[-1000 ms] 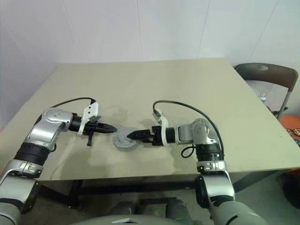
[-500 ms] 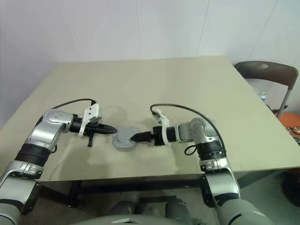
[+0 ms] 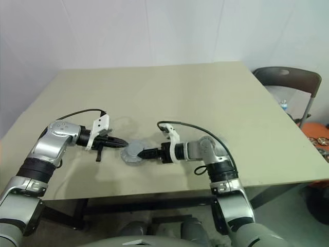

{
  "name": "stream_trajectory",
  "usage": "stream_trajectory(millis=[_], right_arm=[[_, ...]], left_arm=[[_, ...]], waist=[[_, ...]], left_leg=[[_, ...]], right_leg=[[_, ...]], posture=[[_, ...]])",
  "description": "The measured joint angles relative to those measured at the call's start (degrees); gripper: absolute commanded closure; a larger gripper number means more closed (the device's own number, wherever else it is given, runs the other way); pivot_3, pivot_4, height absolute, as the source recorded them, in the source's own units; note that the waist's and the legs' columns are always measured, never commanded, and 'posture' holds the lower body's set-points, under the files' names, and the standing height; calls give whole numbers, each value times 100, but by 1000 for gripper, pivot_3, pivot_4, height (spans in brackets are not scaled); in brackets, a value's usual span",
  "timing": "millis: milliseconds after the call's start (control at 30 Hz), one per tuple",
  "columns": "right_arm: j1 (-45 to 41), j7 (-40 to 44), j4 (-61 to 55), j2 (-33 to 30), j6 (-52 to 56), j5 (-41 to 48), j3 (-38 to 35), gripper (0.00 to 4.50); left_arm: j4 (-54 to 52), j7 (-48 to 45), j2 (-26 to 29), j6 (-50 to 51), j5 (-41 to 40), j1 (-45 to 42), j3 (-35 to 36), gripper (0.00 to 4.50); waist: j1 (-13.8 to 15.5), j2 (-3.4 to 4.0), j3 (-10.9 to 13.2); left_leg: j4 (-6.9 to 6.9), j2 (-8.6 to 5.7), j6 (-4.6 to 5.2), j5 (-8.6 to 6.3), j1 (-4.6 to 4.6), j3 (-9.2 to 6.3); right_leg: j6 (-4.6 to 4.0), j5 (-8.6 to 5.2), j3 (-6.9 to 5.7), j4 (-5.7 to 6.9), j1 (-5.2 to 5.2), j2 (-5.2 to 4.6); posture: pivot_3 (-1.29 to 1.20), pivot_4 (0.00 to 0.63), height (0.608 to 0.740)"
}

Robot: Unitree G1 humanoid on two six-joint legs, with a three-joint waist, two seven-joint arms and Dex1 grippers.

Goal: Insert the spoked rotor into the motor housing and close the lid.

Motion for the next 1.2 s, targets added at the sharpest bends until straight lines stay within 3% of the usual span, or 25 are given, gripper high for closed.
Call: stream_trajectory(millis=[800, 900, 1133, 1200], right_arm=[[-39, -170, 124, 308, 38, -91, -180, 44], [-58, -228, 245, 383, -6, -99, -291, 616], [-96, -217, 309, 392, -3, -80, -484, 2945], [-143, -162, 307, 372, -7, -77, -490, 3125]], left_arm=[[308, -89, 100, -229, 229, -194, -146, 4500], [314, -99, 114, -233, 251, -200, -147, 4500], [330, -105, 164, -235, 320, -233, -115, 4500], [330, -125, 182, -236, 320, -246, -104, 4500]], waist=[[-13, 0, -1], [-14, 0, -1], [-4, 1, -1], [3, 5, -3]], left_leg=[[0, 12, -12, 8, 16, -2], [0, 15, -16, 10, 17, -3], [1, 16, -19, 12, 18, -3], [0, 16, -19, 12, 28, -3]], right_leg=[[-9, 6, 2, 9, 8, 18], [-16, 10, 2, 9, 7, 26], [-19, 12, 2, 11, 7, 29], [-19, 12, 2, 11, 18, 27]], posture=[[0, 0, 740], [0, 0, 740], [0, 0, 740], [0, 0, 740]])
